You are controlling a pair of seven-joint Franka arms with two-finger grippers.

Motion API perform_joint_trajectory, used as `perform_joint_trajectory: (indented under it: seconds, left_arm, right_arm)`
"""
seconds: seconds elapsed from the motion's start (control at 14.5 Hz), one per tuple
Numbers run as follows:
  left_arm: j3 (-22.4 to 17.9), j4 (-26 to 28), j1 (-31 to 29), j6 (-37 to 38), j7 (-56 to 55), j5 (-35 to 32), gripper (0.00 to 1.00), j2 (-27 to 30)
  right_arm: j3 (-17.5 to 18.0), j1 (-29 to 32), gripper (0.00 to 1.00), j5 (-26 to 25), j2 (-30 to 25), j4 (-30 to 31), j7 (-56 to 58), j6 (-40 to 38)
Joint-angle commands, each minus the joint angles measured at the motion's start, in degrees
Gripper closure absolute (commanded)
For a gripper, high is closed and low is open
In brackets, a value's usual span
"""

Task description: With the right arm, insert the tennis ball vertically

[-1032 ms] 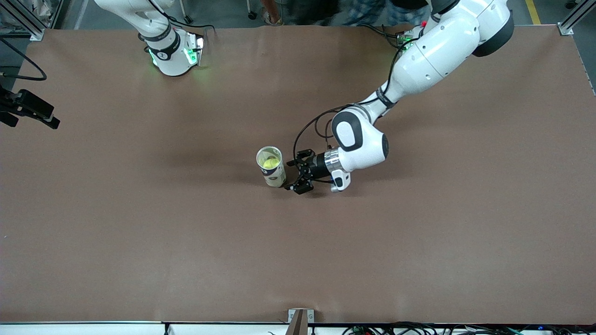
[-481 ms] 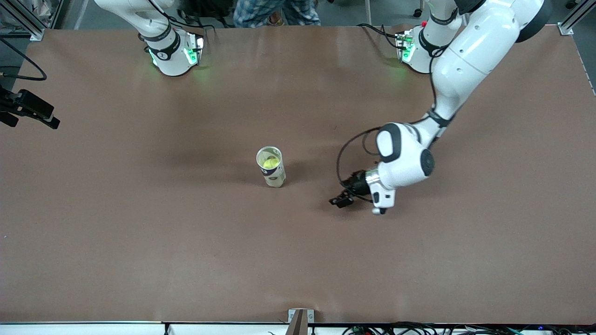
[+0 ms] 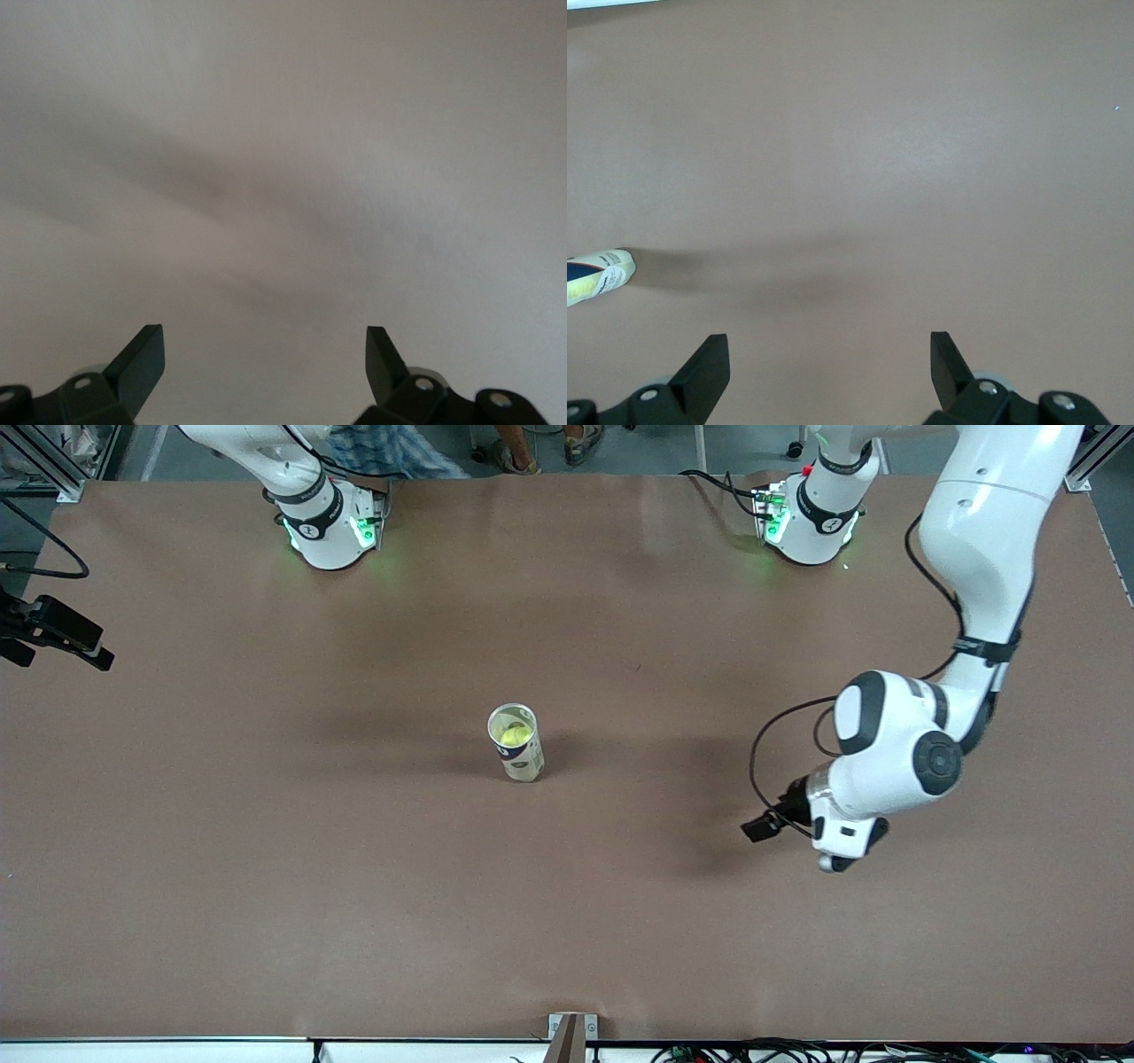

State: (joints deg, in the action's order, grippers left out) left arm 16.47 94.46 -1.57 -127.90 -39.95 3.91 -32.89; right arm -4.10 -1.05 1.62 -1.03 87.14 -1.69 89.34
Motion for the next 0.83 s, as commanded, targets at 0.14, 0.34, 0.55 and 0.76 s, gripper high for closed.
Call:
perform_joint_trajectory:
  seconds: [0.14,0.34,0.55,0.76]
  left_arm:
    - [0.0,-1.8,-1.9,8.6,7.7,-3.5,0.0,7.0]
    - [0.0,-1.3,-3.6,17.1,12.9,-3.5,0.0,14.3]
    - [-0.1,-0.9,-5.6,22.0,18.0,-3.6,0.0,19.9]
    - [-1.5,-0.9,-6.5,28.0,26.6,-3.6,0.0,25.1]
  right_arm:
    - [0.5,0.3,0.0,-0.6,0.2,-0.7,0.1,0.0]
    - [0.5,0.4,0.0,-0.5,0.3,-0.7,0.1,0.0]
    - [0.5,0.3,0.0,-0.6,0.3,-0.7,0.2,0.0]
    - [0.5,0.3,0.0,-0.6,0.4,-0.7,0.1,0.0]
